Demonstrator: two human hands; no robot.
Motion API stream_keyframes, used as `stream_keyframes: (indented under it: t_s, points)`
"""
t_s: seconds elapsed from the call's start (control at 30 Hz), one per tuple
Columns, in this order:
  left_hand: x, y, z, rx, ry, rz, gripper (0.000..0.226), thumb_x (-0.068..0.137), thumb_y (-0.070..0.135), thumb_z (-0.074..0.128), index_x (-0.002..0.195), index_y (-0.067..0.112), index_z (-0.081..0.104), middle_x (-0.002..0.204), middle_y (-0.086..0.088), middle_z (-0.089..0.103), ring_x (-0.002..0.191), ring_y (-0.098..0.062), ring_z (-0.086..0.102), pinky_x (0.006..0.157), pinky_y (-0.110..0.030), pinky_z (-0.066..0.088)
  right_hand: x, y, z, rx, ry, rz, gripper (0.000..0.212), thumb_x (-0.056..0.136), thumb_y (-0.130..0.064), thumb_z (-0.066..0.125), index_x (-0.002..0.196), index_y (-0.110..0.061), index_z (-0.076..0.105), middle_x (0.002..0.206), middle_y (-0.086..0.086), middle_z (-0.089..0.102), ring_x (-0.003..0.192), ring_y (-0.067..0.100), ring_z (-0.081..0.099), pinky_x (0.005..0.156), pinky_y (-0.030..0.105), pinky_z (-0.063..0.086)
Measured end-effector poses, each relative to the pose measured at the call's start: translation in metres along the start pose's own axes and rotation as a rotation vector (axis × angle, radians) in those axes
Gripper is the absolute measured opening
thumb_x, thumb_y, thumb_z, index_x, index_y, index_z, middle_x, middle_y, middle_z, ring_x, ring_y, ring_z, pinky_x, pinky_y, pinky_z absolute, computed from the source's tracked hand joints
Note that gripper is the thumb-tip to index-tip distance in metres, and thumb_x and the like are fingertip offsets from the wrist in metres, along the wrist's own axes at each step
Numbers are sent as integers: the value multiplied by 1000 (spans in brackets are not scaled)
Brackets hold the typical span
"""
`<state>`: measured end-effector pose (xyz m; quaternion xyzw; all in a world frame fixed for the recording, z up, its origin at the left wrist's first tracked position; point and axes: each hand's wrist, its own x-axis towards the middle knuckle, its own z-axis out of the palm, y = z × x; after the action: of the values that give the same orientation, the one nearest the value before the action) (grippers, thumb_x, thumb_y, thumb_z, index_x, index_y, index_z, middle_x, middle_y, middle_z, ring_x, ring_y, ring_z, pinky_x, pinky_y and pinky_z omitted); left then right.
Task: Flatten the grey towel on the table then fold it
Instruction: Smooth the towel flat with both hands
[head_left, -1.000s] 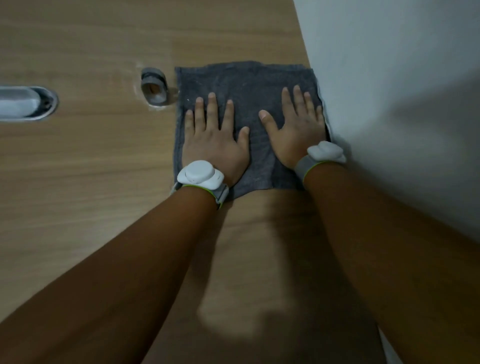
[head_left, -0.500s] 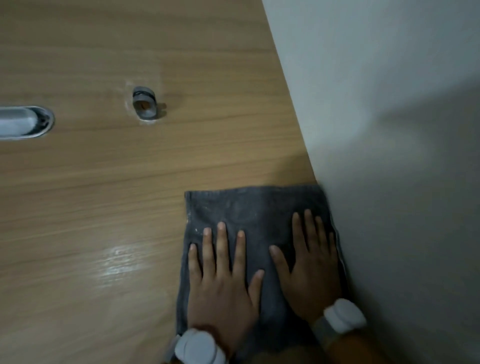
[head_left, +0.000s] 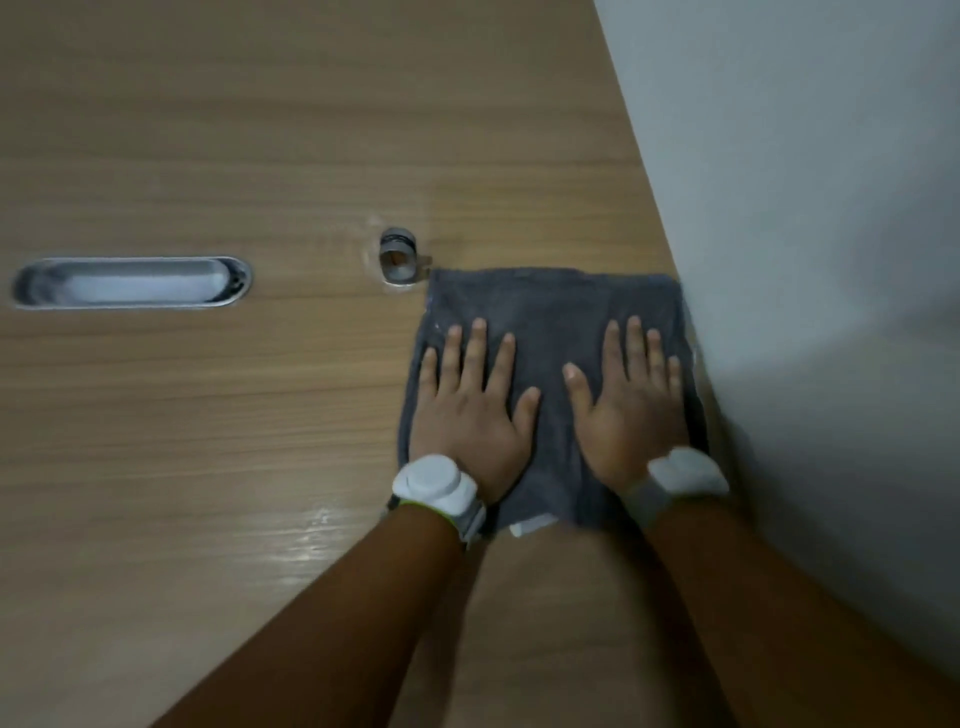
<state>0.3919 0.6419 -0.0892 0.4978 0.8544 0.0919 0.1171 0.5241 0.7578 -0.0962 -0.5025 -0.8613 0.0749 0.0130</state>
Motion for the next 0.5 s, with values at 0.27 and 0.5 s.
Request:
stream_keyframes:
  t_s: [0.27,0.5]
  points:
    - [-123,-105,-15,32,-26,-20,70,100,63,28,160,28,23,168,-1,17,155,-26,12,121,-48,11,-134,-100,16,-19,-52,-184,75,105,-57,13,148,-6,48,158,14,42,144,36,42,115,55,24]
    - [-76,-223,-59,48,-9,-81,70,99,60,11,161,27,4,168,-2,-7,154,-22,-15,124,-46,-9,-88,-241,24,47,-41,-310,60,104,-47,26,154,-17,41,164,4,33,154,26,25,122,49,15]
